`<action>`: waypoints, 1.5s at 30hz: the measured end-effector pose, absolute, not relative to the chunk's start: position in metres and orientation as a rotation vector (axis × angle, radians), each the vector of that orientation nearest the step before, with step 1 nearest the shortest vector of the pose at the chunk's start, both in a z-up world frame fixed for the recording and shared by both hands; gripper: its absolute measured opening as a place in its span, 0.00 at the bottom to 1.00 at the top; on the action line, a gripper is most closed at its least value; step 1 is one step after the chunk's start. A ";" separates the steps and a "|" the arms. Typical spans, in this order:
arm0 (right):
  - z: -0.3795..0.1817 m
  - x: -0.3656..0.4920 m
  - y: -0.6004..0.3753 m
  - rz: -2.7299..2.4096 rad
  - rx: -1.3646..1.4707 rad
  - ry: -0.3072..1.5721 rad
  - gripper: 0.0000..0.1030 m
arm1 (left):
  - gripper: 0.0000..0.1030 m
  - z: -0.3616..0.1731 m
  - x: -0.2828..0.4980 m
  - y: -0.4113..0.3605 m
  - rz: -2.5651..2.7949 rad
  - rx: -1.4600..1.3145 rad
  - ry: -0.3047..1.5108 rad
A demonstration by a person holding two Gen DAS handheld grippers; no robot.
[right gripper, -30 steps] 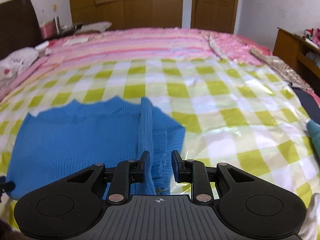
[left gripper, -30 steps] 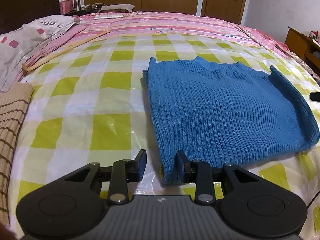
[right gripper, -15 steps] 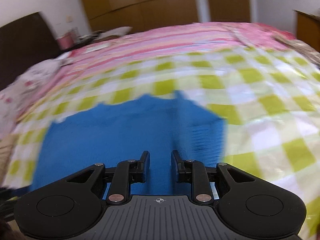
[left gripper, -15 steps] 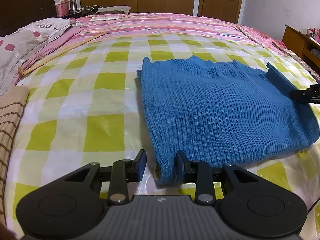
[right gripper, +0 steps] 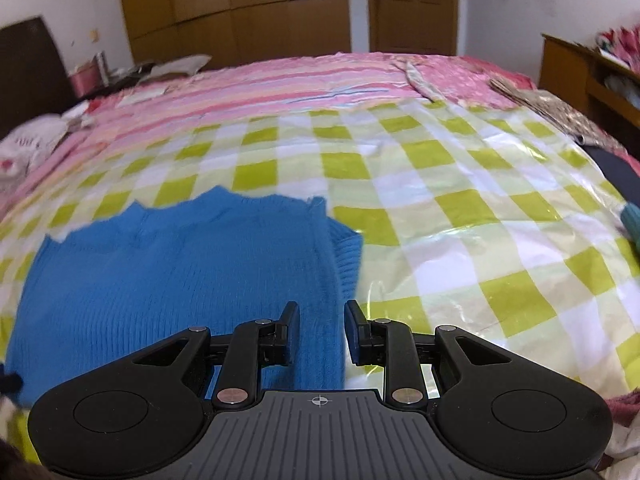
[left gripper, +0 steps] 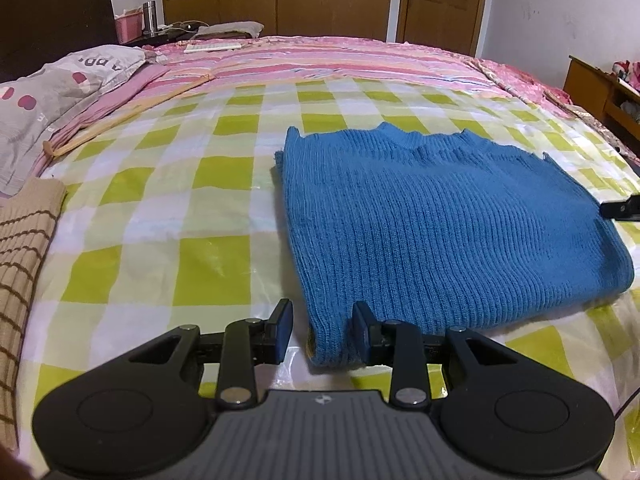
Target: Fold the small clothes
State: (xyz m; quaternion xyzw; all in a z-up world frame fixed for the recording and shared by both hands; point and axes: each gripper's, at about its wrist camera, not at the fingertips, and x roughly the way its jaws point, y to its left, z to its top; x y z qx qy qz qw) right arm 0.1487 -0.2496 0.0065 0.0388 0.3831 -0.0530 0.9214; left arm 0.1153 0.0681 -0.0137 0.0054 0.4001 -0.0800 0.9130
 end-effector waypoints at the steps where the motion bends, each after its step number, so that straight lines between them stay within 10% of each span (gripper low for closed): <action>1: 0.003 0.152 -0.248 -0.111 0.062 0.815 0.25 | 0.37 -0.014 0.115 0.067 -0.165 0.017 0.828; 45: 0.002 0.127 -0.290 -0.078 0.300 0.798 0.33 | 0.48 0.020 0.065 0.007 -0.238 0.244 0.601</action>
